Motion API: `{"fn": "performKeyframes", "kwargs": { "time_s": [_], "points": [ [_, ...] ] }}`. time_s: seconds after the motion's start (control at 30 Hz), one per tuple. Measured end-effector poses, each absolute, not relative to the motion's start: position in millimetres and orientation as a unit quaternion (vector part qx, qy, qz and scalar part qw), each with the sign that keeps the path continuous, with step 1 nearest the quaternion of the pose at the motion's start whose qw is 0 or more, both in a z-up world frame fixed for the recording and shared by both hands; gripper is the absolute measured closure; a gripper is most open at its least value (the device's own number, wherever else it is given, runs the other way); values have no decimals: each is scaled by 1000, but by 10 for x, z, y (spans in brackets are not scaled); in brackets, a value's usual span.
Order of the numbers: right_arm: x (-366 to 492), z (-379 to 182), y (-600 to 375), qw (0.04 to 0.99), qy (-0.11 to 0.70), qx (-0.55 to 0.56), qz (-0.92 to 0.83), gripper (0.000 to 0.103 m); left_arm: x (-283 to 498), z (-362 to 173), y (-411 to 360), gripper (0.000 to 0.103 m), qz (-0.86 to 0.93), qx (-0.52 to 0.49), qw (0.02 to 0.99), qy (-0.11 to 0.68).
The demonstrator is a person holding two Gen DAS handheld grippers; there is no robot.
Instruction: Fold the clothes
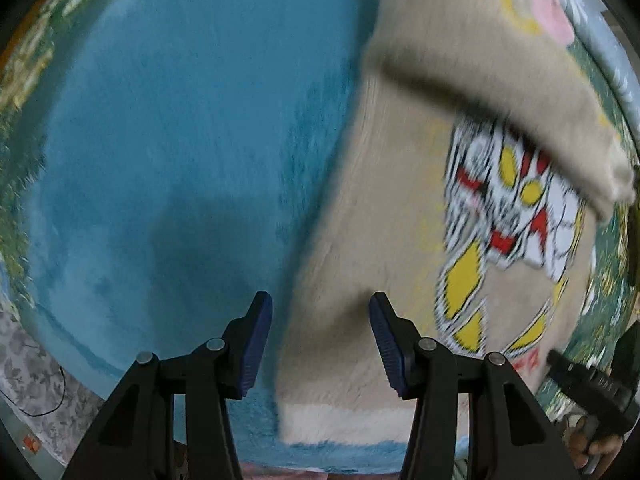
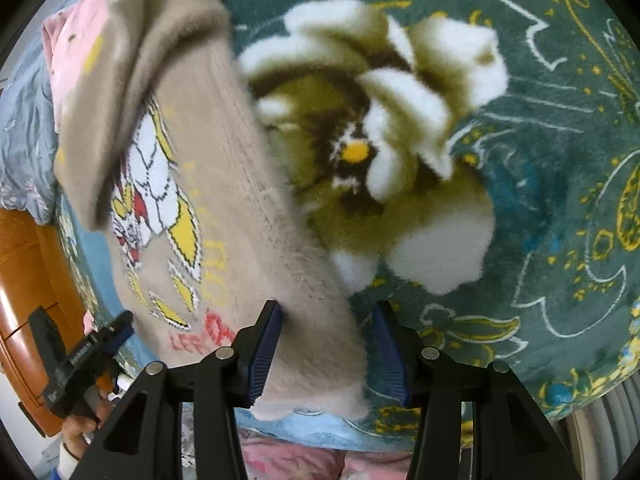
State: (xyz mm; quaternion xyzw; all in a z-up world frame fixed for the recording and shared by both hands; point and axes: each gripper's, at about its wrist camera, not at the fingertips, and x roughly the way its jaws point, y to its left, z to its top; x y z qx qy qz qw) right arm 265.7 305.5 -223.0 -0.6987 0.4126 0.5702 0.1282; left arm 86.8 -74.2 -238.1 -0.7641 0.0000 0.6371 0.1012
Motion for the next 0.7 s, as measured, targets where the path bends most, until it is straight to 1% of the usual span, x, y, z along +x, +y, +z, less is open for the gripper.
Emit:
{"fn": "performKeyframes", "kwargs": {
  "time_s": [0.1,0.13,0.17,0.2,0.23,0.27,0.3,0.33,0.47,0.6,0.7],
  "points": [
    [2648,-2226,3012,130,422,-694,569,63,935,-2477,-769,51,627,-772,106,-15],
    [2646,-2217,2998,131,423,-693,569,67,942,-2483,-784,56,627,-771,107,-24],
    [2645,-2193,2986,131,421,-693,570,70,937,-2478,-786,61,627,-771,108,-27],
    [2644,-2169,2974,131,419,-693,572,76,931,-2473,-787,72,626,-771,108,-29],
    [2643,-2141,2964,131,417,-692,574,83,920,-2458,-777,88,627,-771,107,-23],
    [2643,-2101,2959,131,417,-691,576,87,903,-2430,-754,91,628,-771,108,-12],
    [2641,-2058,2957,130,417,-688,579,90,893,-2402,-736,92,628,-770,110,-8],
    [2640,-2001,2958,128,420,-685,582,91,881,-2346,-710,93,630,-768,115,0],
    [2634,-1705,2980,106,449,-659,595,93,836,-2053,-681,93,640,-755,142,7],
    [2630,-1361,3030,82,447,-642,618,93,787,-1753,-768,94,640,-750,166,-15],
    [2672,-1126,3138,67,435,-638,632,93,805,-1550,-788,94,634,-749,191,-3]
  ]
}}
